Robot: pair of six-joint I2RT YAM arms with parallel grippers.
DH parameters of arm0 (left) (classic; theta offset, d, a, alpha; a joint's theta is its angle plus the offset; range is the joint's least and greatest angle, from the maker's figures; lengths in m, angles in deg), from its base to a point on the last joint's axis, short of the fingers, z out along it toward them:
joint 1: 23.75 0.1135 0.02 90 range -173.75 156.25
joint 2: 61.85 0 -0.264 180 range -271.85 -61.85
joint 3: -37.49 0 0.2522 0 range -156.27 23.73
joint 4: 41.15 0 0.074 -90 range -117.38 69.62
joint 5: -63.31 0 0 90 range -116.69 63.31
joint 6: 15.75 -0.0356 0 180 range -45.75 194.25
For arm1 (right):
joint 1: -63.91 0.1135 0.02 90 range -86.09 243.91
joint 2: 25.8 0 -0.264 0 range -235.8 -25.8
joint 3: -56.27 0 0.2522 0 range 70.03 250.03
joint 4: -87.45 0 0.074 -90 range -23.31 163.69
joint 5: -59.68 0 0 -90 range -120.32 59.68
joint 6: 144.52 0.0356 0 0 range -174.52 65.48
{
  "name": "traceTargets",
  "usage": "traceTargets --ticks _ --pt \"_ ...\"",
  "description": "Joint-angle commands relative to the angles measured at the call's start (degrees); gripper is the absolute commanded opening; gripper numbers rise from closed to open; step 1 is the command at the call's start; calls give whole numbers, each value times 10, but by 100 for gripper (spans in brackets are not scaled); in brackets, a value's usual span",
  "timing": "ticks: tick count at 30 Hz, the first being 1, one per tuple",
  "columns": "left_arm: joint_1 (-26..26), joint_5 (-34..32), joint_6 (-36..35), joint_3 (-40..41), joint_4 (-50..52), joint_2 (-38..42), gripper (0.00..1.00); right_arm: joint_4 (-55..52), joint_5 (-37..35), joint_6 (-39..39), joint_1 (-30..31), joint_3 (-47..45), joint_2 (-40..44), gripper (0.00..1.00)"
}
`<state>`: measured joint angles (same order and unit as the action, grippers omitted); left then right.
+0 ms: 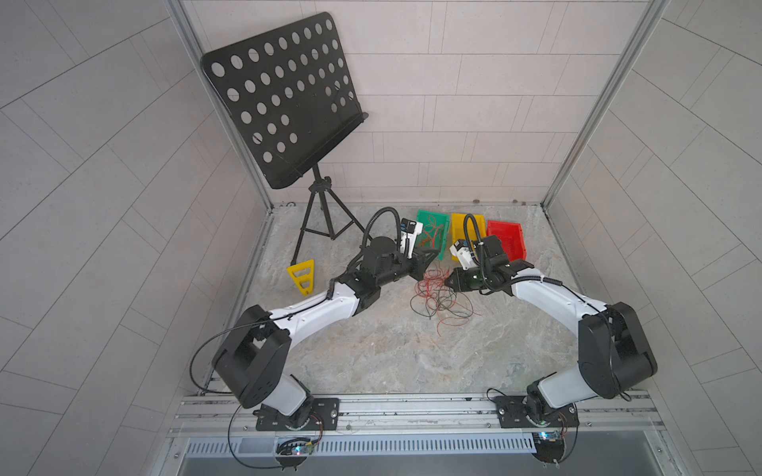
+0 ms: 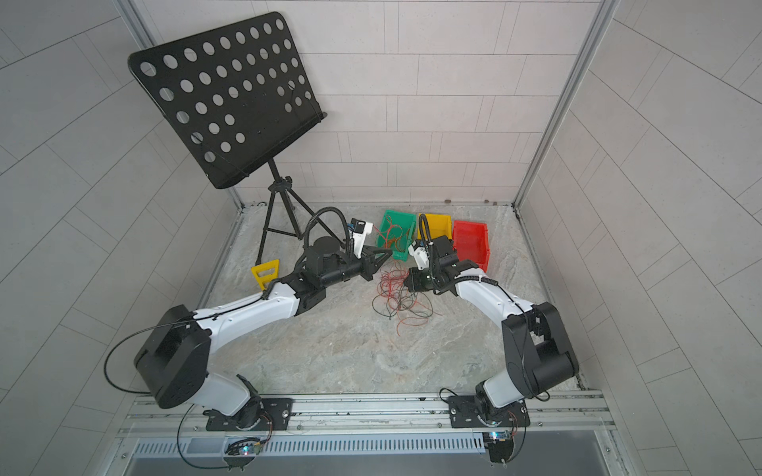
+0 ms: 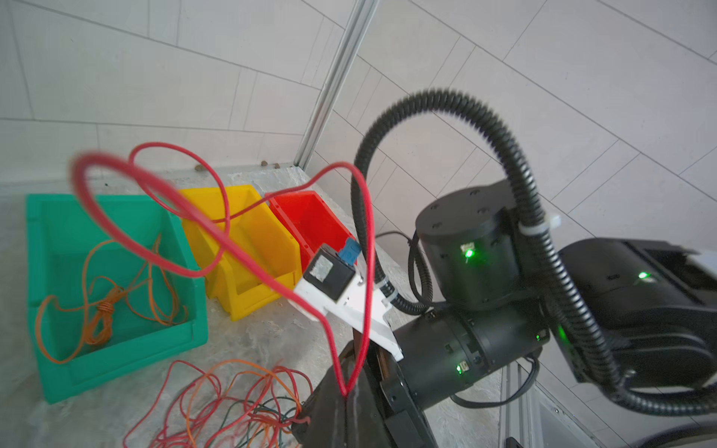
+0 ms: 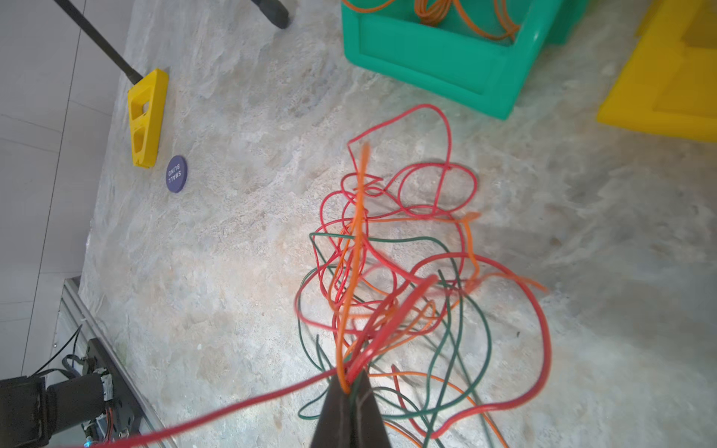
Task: Untangle and sort cables by color
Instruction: Untie the cable.
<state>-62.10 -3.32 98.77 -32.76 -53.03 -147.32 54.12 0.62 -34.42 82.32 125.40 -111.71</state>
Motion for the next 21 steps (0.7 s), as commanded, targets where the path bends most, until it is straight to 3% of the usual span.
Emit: traceTargets --ticks 1,10,21 --pt "33 11 -12 -50 59 43 0 -29 -25 -16 0 2 -11 5" --pt "113 40 -19 -142 155 102 0 -54 -54 -33 0 -8 -35 7" --pt "135 34 -39 -250 200 129 0 -77 -97 -45 -6 -19 -57 9"
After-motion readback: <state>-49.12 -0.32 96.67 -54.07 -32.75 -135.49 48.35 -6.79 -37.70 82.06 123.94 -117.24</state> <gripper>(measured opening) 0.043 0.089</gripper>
